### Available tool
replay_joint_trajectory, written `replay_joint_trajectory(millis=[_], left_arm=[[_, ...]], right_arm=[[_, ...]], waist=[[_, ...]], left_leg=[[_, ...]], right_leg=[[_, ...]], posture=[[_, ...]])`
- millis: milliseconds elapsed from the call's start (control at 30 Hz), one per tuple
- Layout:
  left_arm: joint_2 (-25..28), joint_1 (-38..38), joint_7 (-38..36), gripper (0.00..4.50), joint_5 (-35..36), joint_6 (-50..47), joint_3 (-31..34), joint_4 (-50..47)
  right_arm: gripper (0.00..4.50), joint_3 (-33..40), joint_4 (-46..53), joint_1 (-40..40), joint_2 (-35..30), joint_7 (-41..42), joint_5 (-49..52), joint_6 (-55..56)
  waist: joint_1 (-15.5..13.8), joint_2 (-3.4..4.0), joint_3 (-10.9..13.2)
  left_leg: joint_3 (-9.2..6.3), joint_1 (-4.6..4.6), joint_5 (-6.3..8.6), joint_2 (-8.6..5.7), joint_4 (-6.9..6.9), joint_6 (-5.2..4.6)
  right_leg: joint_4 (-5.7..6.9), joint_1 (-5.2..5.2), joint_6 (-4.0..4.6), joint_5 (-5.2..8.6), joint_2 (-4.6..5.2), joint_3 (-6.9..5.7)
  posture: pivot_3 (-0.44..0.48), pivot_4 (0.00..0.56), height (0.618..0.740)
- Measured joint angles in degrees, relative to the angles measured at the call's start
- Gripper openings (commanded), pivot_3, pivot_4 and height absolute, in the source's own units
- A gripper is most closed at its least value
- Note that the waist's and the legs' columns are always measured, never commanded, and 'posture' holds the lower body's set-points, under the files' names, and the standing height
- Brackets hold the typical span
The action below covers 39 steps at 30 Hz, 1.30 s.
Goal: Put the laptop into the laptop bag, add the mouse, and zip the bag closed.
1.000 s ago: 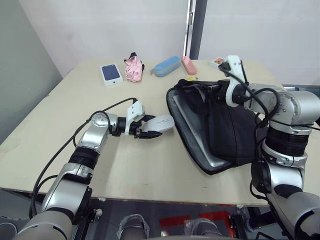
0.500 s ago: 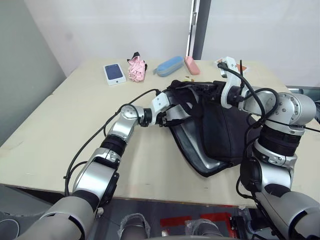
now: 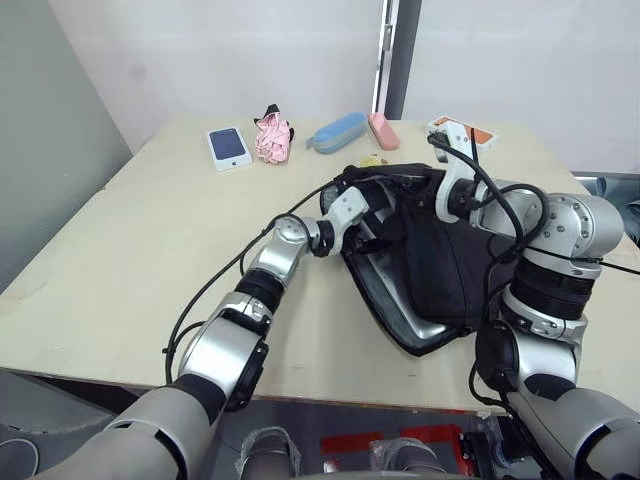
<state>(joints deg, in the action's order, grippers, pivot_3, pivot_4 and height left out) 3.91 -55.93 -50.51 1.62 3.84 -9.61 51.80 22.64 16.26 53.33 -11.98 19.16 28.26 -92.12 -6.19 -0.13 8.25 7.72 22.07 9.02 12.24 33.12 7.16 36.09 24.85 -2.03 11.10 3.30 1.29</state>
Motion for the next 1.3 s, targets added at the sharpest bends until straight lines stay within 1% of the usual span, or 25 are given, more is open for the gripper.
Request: replay_joint_trajectory(millis=[233, 300, 333, 367, 433, 500, 633, 733, 867, 933, 1000, 1133, 1167, 1200, 1300], left_arm=[[-2.9, -1.4, 2.5, 2.86, -0.1, 3.1, 1.3, 7.5], [-3.7, -2.2, 3.3, 3.90, -0.1, 3.7, 1.8, 9.1], [-4.1, -2.2, 3.4, 4.26, 0.0, 3.8, 2.0, 9.5], [-4.4, -2.2, 3.2, 4.46, 0.1, 3.8, 2.4, 10.0], [-4.5, -2.2, 2.6, 4.46, 0.6, 3.9, 2.8, 10.0], [-4.3, -2.0, 0.5, 4.46, 1.3, 3.8, 3.7, 9.1], [-2.9, 1.0, -6.2, 4.46, 5.9, 0.2, 5.1, 0.4], [1.0, 5.0, -10.9, 4.46, 8.6, -4.6, 5.0, -9.5], [10.8, 11.6, -17.4, 4.46, 12.2, -13.5, 4.9, -25.1], [15.5, 13.7, -19.7, 4.46, 12.9, -16.5, 4.8, -30.9], [19.5, 15.3, -21.8, 4.46, 13.5, -18.0, 4.5, -34.8], [25.6, 17.6, -24.2, 4.46, 14.8, -19.9, 4.8, -39.5], [27.7, 18.4, -25.3, 4.46, 16.4, -20.6, 5.7, -41.0], [28.5, 18.6, -25.8, 4.46, 16.9, -20.9, 6.4, -41.5], [32.9, 20.2, -28.8, 4.46, 22.3, -24.4, 9.9, -44.4]], right_arm=[[0.01, 0.1, 0.1, 0.0, 1.4, -1.3, 0.0, 0.0], [0.00, 0.1, 0.2, 0.0, 1.5, -1.6, 0.0, 0.0], [0.00, 0.1, 0.2, 0.0, 1.5, -1.6, 0.0, 0.0], [0.00, 0.1, 0.3, 0.0, 1.5, -1.7, 0.0, 0.0], [0.00, 0.1, 0.4, 0.0, 1.5, -1.7, 0.1, 0.0], [0.00, 0.2, 0.7, 0.0, 1.5, -1.8, 0.1, 0.0], [0.00, 0.8, 1.2, 0.0, 1.4, -1.8, 0.3, -0.1], [0.00, 0.8, 1.8, -0.1, 1.1, -1.6, 0.8, -0.1], [0.00, 1.0, 2.1, -0.3, -0.8, -1.0, 1.7, -0.1], [0.00, 1.1, 2.1, -0.3, -1.2, -1.0, 1.8, -0.1], [0.00, 1.2, 2.0, -0.3, -1.4, -1.0, 1.9, -0.1], [0.00, 1.1, 2.0, -0.3, -2.4, -0.2, 2.9, -0.1], [0.00, 1.0, 2.0, -0.4, -3.1, 0.6, 3.6, -0.1], [0.00, 1.0, 2.0, -0.5, -3.5, 0.9, 4.0, -0.1], [0.00, -0.3, 2.4, -2.7, -5.6, 3.5, 6.5, -0.1]], waist=[[0.0, 0.00, 0.0], [0.1, 0.00, 0.0], [0.1, 0.00, 0.0], [0.1, 0.00, 0.0], [0.2, 0.00, 0.0], [0.1, 0.00, 0.0], [0.2, 0.01, 0.0], [0.4, 0.03, 0.0], [0.4, 0.08, 0.1], [0.3, 0.10, 0.1], [0.3, 0.12, 0.1], [0.4, 0.15, 0.1], [0.4, 0.16, 0.1], [0.5, 0.16, 0.1], [0.5, 0.16, 0.1]], left_leg=[[-0.01, 0.00, 0.00, 0.00, -0.02, 0.00], [0.00, -0.01, 0.00, 0.00, -0.02, 0.00], [0.00, -0.02, 0.00, 0.00, -0.03, 0.00], [0.00, -0.02, 0.00, 0.00, -0.03, 0.00], [0.00, -0.01, 0.00, 0.00, -0.04, 0.01], [0.00, 0.00, 0.00, 0.00, -0.04, 0.00], [0.00, -0.01, 0.00, 0.00, -0.07, 0.01], [0.01, -0.04, 0.00, 0.03, -0.12, 0.01], [0.00, -0.01, 0.01, 0.03, -0.16, 0.02], [0.00, -0.01, 0.02, 0.03, -0.17, 0.03], [0.00, -0.01, 0.02, 0.02, -0.16, 0.03], [0.00, -0.01, 0.02, 0.02, -0.17, 0.05], [0.00, 0.00, 0.02, 0.03, -0.18, 0.06], [0.00, -0.01, 0.02, 0.03, -0.20, 0.07], [0.00, -0.02, 0.03, 0.04, -0.27, 0.10]], right_leg=[[-0.01, 0.00, -0.12, -0.07, 0.00, -0.01], [-0.01, 0.00, -0.12, -0.07, 0.00, 0.00], [-0.01, 0.00, -0.12, -0.07, 0.00, 0.00], [-0.01, 0.00, -0.13, -0.07, 0.00, 0.00], [-0.01, 0.00, -0.15, -0.09, 0.00, 0.00], [-0.03, 0.00, -0.15, -0.09, 0.00, 0.00], [-0.03, 0.01, -0.04, -0.02, 0.00, -0.01], [-0.03, 0.01, 0.04, 0.02, -0.01, -0.01], [-0.09, 0.03, 0.10, 0.06, -0.02, -0.04], [-0.12, 0.03, 0.18, 0.12, 0.00, -0.06], [-0.12, 0.03, 0.18, 0.12, 0.00, -0.06], [-0.11, 0.04, 0.17, 0.12, -0.01, -0.06], [-0.12, 0.05, 0.17, 0.12, -0.01, -0.06], [-0.13, 0.04, 0.16, 0.12, -0.02, -0.07], [-0.15, 0.04, 0.14, 0.12, -0.04, -0.09]], posture=[[0.000, 0.150, 0.740], [0.000, 0.150, 0.740], [0.000, 0.150, 0.740], [0.000, 0.150, 0.740], [0.000, 0.150, 0.740], [0.000, 0.150, 0.740], [0.000, 0.150, 0.740], [0.000, 0.150, 0.740], [0.000, 0.150, 0.740], [0.000, 0.150, 0.740], [0.000, 0.150, 0.740], [0.000, 0.150, 0.740], [0.000, 0.150, 0.740], [0.000, 0.150, 0.740], [0.000, 0.150, 0.740]])
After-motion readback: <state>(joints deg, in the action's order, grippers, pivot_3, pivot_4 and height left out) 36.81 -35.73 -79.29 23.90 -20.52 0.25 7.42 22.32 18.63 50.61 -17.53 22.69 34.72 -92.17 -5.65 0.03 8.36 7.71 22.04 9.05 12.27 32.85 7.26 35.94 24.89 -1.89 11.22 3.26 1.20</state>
